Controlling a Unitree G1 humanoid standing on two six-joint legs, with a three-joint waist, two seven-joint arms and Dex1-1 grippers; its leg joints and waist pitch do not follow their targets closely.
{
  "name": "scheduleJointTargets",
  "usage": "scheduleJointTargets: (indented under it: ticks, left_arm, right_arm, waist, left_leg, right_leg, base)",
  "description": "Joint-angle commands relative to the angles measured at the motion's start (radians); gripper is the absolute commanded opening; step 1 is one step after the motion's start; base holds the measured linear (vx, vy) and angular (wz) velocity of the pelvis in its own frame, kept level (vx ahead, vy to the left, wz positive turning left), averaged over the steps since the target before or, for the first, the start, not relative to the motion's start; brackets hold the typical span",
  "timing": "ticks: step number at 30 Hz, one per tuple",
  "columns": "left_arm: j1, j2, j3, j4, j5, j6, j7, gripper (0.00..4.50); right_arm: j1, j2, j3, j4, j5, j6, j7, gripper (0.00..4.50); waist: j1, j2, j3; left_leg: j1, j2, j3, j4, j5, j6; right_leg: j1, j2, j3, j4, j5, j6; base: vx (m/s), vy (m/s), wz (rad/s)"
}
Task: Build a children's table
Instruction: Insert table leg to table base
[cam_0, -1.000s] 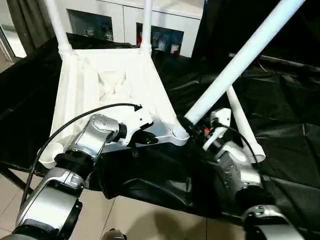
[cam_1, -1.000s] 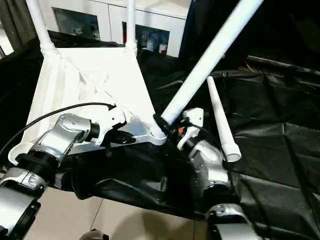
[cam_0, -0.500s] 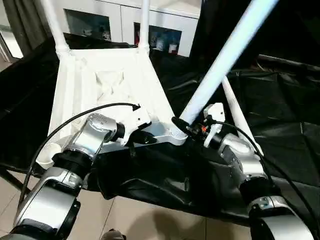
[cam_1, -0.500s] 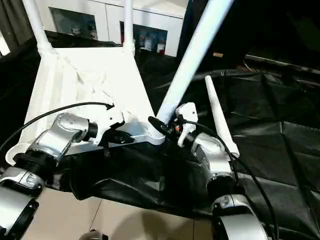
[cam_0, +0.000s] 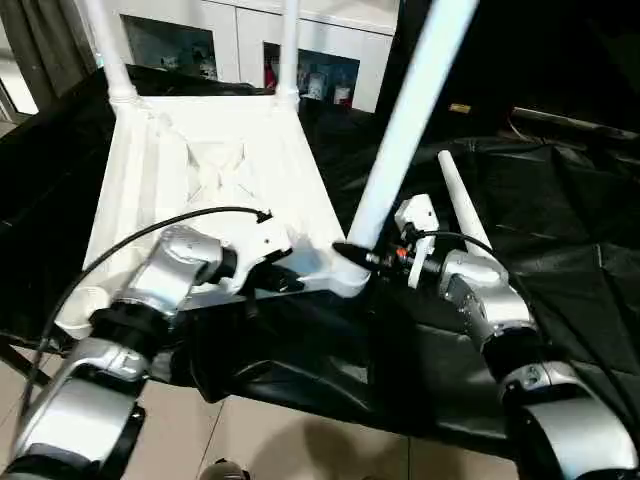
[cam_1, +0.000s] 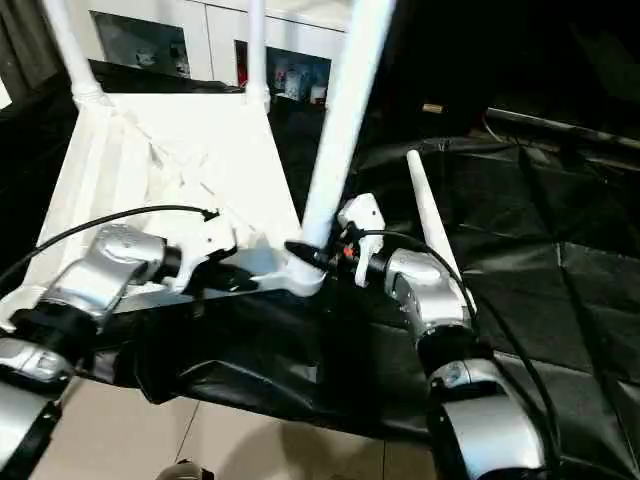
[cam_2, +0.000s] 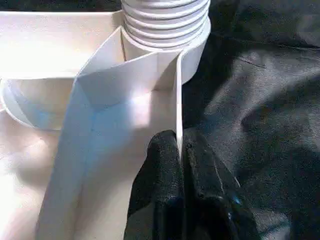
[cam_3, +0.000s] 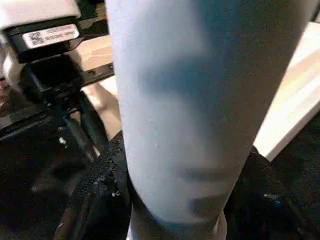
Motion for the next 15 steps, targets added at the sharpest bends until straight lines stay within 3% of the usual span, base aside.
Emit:
scheduleJointTargets:
  ticks: [1, 8, 15]
  left_arm:
    - [0.011, -0.008, -0.029, -0.032, -0.008, -0.015, -0.043, 0.0]
    - [0.019, 0.003, -0.047, -0.055, -0.009, -0.027, -0.099, 0.0]
    - [0.004, -0.015, -0.028, -0.032, -0.002, -0.011, -0.048, 0.0]
  right_arm:
    - [0.04, -0.004, 0.077, 0.099, -0.077, 0.036, 0.047, 1.9]
    - [0.031, -0.009, 0.104, 0.124, -0.1, 0.002, 0.087, 1.9]
    - [0.025, 0.016, 0.078, 0.146, -0.09, -0.011, 0.056, 1.9]
  waist:
    - [0.003, 0.014, -0.051]
    - [0.004, 0.014, -0.052]
    - [0.003, 0.009, -0.051]
  left_leg:
    - [0.02, 0.037, -0.006, -0.064, -0.148, 0.029]
    - [0.02, 0.038, -0.007, -0.065, -0.154, 0.025]
    - [0.021, 0.038, -0.006, -0.066, -0.165, 0.02]
  right_leg:
    - [0.036, -0.1, 0.036, -0.07, 0.063, -0.253]
    - [0.036, -0.101, 0.035, -0.069, 0.063, -0.252]
    - [0.034, -0.101, 0.036, -0.072, 0.032, -0.249]
  base:
    - [0.0, 0.0, 0.0]
    - [0.0, 0.0, 0.0]
    - [0.0, 0.0, 0.0]
